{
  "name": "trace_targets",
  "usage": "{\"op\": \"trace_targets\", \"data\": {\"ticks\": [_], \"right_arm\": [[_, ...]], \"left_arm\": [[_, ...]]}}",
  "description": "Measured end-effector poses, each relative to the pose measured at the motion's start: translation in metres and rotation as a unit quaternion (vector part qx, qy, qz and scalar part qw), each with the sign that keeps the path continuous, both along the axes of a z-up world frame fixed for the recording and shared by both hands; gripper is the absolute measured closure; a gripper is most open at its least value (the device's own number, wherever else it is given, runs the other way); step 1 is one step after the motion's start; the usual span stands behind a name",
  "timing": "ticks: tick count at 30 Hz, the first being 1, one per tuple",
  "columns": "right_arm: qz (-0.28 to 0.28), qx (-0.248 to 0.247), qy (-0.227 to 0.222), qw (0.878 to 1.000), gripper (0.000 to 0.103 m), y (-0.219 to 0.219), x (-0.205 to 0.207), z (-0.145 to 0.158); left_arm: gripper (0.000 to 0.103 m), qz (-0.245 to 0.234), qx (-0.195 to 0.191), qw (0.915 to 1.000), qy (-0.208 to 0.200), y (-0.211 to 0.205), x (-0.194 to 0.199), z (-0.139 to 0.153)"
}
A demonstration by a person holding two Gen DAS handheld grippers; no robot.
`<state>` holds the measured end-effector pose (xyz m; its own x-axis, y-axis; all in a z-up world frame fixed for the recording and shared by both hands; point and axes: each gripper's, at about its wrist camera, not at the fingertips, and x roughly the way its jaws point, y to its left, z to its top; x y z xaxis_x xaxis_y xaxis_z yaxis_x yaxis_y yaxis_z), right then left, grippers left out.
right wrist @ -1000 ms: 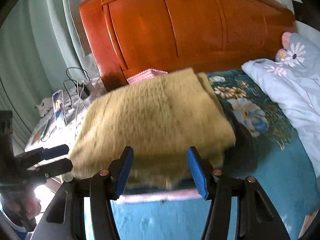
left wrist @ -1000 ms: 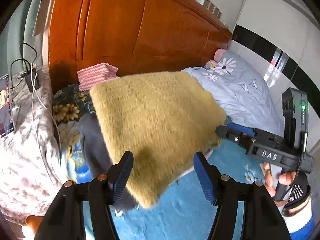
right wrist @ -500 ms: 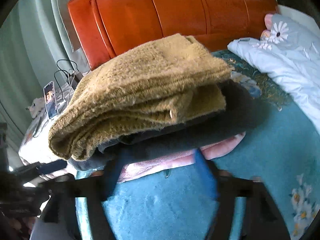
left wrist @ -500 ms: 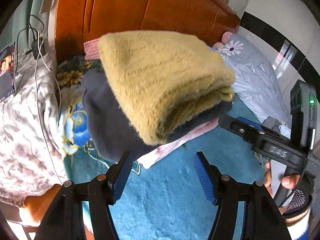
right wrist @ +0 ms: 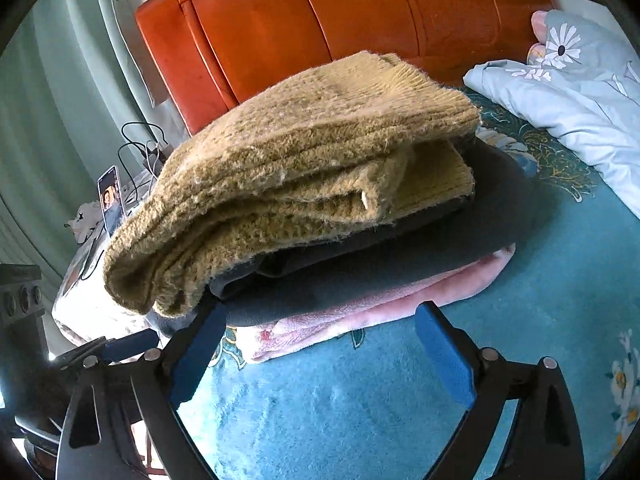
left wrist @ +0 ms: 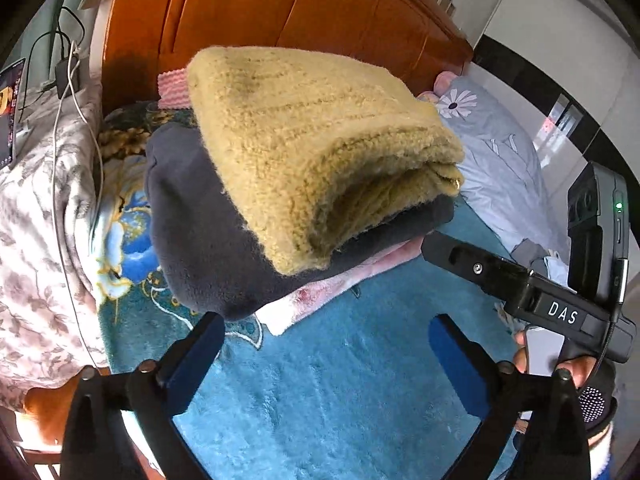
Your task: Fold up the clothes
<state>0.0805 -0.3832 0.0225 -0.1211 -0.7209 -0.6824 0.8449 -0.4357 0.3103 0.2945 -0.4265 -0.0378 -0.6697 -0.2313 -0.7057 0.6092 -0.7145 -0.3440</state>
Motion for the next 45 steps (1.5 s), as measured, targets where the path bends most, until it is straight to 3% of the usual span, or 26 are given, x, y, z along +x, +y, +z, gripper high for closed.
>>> {"op": "trace_targets", "data": {"ticks": [3,10,21,28,45], "right_arm": [[-0.001,0.007,0.000,1.000,0.000,0.000,0.001,-0.004],[-0.002,0.016,0.001,1.000,0.000,0.000,0.002,-0.009],[0.001,0.026,0.002,1.000,0.000,-0.002,0.006,-0.015],[0.003,0.029,0.009,1.000,0.000,-0.002,0.007,-0.015],[0.006,0.035,0.006,0.999,0.000,-0.001,0.006,-0.017]], "left_arm": [[0.000,0.005,-0.003,1.0000,-0.008,-0.002,0.002,-0.004],[0.000,0.024,0.002,0.9996,0.011,-0.012,0.009,-0.011],[0.000,0.026,-0.028,0.9991,-0.016,-0.015,0.002,-0.012],[0.000,0.031,-0.015,0.9994,0.001,-0.020,0.005,-0.013],[0.000,0.039,-0.035,0.9986,-0.004,-0.019,0.001,-0.016]]}}
